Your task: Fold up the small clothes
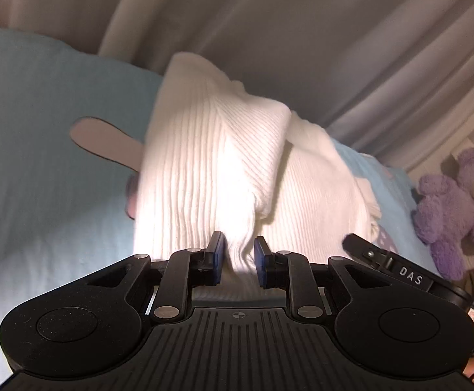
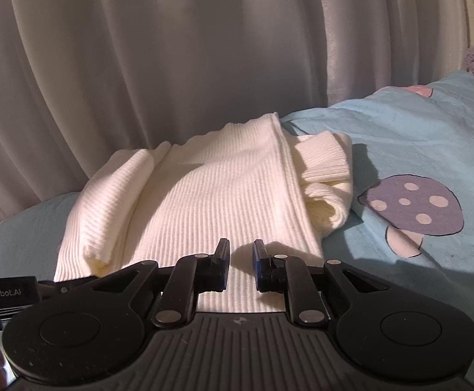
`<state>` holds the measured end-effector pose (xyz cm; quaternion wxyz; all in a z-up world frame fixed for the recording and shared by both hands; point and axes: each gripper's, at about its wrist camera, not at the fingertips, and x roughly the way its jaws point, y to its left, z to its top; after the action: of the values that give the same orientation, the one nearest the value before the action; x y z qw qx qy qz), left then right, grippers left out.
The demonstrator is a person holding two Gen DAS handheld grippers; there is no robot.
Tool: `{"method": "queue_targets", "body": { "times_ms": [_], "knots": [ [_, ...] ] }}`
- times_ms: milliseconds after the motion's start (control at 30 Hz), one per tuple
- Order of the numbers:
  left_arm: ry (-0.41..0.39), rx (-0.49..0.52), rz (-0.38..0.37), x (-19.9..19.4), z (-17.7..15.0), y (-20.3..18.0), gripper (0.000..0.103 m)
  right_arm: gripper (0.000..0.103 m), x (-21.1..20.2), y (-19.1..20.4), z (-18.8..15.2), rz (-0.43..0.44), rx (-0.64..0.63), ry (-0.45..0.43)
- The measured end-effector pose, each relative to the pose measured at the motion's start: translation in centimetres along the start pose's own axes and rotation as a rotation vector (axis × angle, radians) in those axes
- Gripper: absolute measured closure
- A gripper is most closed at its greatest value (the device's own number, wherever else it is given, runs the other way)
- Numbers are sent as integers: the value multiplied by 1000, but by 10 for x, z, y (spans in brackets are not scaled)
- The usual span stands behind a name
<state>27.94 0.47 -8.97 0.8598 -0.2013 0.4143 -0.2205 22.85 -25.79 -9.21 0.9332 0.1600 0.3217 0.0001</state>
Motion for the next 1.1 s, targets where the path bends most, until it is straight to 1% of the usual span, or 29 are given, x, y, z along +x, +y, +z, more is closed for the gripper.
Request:
{"method": "queue_targets", "body": {
  "times_ms": [33, 67, 133, 167, 200, 233, 267, 300, 333, 367, 400, 433, 467, 500, 600, 633, 700, 733, 800, 833, 900, 1033, 1100],
  "knots": [
    [-5, -9, -14, 0, 0, 3, 79, 88, 1, 1, 2, 11, -6, 5],
    [-2, -37, -27, -3, 2, 8, 79, 88, 2, 2, 5, 26, -1, 11],
    [31, -117, -44, -16, 9, 19, 78, 86, 5, 1, 15, 86, 42, 28],
    [33, -145, -37, -19, 13, 21, 74, 83, 8, 0, 20, 132, 77, 43],
    [13, -158, -29, -28, 16, 23, 67, 72, 13, -1, 27, 188, 122, 67],
    [-36, -160, -13, -36, 19, 24, 54, 58, 19, -2, 32, 251, 170, 97],
    [-82, -155, 11, -44, 22, 25, 45, 54, 27, -2, 36, 319, 221, 127],
    [-124, -145, 44, -49, 24, 26, 44, 53, 37, -1, 41, 385, 281, 154],
    [-145, -135, 80, -50, 26, 28, 44, 53, 46, 1, 44, 429, 320, 177],
    [-143, -136, 118, -48, 29, 32, 45, 53, 56, 5, 48, 463, 346, 200],
    [-131, -151, 151, -42, 32, 36, 46, 53, 63, 9, 50, 477, 357, 215],
    [-119, -170, 166, -37, 32, 40, 47, 53, 73, 15, 53, 478, 352, 233],
    [-106, -185, 165, -32, 32, 44, 50, 53, 79, 19, 54, 466, 336, 244],
    [-89, -199, 157, -26, 32, 46, 51, 54, 86, 23, 55, 457, 326, 256],
    [-63, -228, 97, -17, 29, 53, 51, 55, 96, 24, 57, 503, 362, 282],
    [-53, -232, 88, -15, 28, 54, 51, 56, 97, 25, 59, 517, 357, 283],
    [-55, -212, 86, -12, 28, 52, 51, 57, 98, 28, 60, 527, 336, 275],
    [-54, -204, 86, -12, 29, 51, 51, 64, 101, 28, 60, 539, 342, 288],
    [-46, -216, 69, -10, 29, 52, 51, 67, 103, 27, 59, 561, 362, 301],
    [-41, -222, 59, -10, 29, 52, 51, 67, 105, 27, 60, 570, 362, 301],
    [-38, -225, 45, -8, 29, 53, 51, 67, 111, 30, 59, 554, 363, 327],
    [-32, -214, 29, -7, 27, 53, 51, 67, 123, 33, 61, 581, 388, 350],
    [-30, -210, 29, -5, 28, 51, 51, 67, 125, 37, 63, 584, 376, 347]
  ]
}}
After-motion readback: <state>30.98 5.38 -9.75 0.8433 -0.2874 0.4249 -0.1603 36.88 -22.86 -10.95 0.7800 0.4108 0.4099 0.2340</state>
